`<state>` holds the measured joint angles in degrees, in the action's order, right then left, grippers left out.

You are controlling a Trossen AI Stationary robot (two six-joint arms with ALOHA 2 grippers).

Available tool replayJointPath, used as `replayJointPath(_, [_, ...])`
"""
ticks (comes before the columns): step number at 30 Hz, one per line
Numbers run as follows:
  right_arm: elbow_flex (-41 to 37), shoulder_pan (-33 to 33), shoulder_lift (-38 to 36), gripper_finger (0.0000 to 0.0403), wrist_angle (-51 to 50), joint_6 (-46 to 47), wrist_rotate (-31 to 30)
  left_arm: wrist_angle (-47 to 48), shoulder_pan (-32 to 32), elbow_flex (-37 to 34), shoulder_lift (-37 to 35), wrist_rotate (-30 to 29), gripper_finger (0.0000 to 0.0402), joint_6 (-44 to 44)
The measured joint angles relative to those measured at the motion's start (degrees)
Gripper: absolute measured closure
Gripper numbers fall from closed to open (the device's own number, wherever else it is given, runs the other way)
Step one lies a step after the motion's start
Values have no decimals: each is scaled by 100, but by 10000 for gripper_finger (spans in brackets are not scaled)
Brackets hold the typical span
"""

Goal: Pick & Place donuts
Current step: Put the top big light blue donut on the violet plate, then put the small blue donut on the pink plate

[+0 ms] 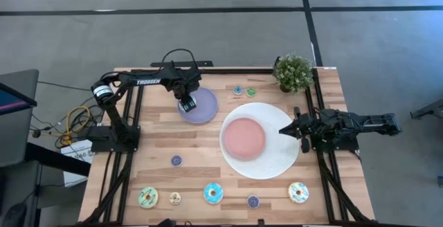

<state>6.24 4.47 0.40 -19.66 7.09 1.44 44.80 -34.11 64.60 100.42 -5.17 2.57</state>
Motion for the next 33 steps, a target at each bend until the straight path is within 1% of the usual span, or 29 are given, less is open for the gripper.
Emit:
replayJointPath(12, [-1, 0, 0, 403, 2, -1, 0, -7, 0, 0, -2, -9, 271, 20])
replayJointPath(15, [0, -2, 0, 403, 1, 0, 0, -7, 0, 0, -2, -11, 253, 55])
replayJointPath(22, [-2, 0, 0, 403, 2, -2, 0, 4, 0, 17, -2, -13, 196, 85])
replayJointPath(26, [0, -2, 0, 403, 2, 0, 0, 421, 0, 344, -4, -17, 181, 122])
replayJointPath(33, [-2, -2, 0, 403, 0, 1, -1, 1408, 15, 1276, -39, -301, 180, 4])
